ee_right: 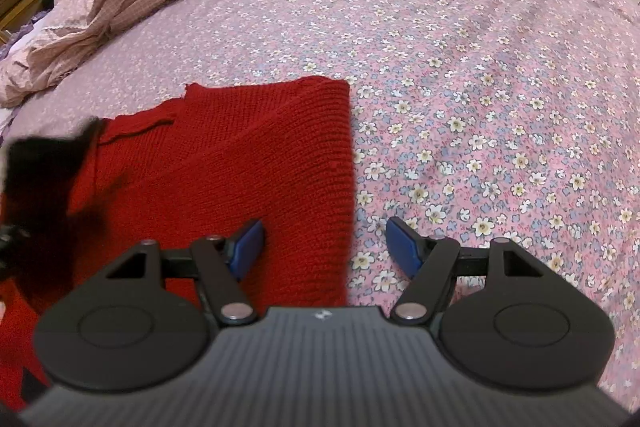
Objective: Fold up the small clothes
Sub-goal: 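Move the left gripper over the black cuff of the folded sleeve, then close the left gripper on the black cuff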
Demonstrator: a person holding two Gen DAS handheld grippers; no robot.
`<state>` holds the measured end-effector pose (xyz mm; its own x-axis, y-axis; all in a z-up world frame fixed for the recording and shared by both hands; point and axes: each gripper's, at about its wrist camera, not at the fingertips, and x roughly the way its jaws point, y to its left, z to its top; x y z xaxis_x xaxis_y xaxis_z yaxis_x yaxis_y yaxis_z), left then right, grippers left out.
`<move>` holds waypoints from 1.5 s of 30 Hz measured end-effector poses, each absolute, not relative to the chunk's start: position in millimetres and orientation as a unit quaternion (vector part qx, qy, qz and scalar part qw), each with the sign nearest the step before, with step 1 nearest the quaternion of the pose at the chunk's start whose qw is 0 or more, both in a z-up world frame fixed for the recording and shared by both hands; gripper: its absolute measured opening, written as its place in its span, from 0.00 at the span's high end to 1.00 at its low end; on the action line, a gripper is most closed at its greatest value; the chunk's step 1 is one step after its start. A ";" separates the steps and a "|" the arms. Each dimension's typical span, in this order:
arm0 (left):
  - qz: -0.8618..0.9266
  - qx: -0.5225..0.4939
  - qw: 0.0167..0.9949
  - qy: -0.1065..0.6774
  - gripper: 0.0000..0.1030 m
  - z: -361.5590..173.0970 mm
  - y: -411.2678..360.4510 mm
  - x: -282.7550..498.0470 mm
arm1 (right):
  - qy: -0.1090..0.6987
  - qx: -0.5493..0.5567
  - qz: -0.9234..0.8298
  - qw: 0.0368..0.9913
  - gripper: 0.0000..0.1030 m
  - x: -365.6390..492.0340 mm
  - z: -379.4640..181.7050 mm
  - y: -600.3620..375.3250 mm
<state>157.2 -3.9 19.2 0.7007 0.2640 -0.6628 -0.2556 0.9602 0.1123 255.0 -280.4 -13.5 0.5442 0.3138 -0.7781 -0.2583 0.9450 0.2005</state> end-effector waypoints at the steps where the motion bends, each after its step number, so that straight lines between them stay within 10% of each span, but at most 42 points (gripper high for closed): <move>1: 0.150 0.000 0.921 0.359 0.69 21.2 3.2 152.8 | 0.450 0.032 0.162 0.878 0.32 254.3 -13.0 -280.5; 13: 0.222 -0.084 0.890 0.389 0.65 4.7 79.9 103.5 | 0.440 0.035 0.147 0.885 0.32 234.8 3.2 -285.6; 20: 0.246 -0.079 0.881 0.396 0.19 -3.5 94.4 73.3 | 0.427 0.020 0.150 0.892 0.32 220.1 14.9 -291.1; 45: 0.175 -0.076 0.890 0.414 0.09 -33.2 141.4 122.4 | 0.446 -0.008 0.140 0.884 0.17 217.5 -16.3 -282.5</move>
<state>122.4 141.4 -33.2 0.5957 0.2492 -0.7636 -0.3746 0.9271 0.0103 217.5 -282.5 -16.3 0.5626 0.2398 -0.7912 -0.2547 0.9607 0.1101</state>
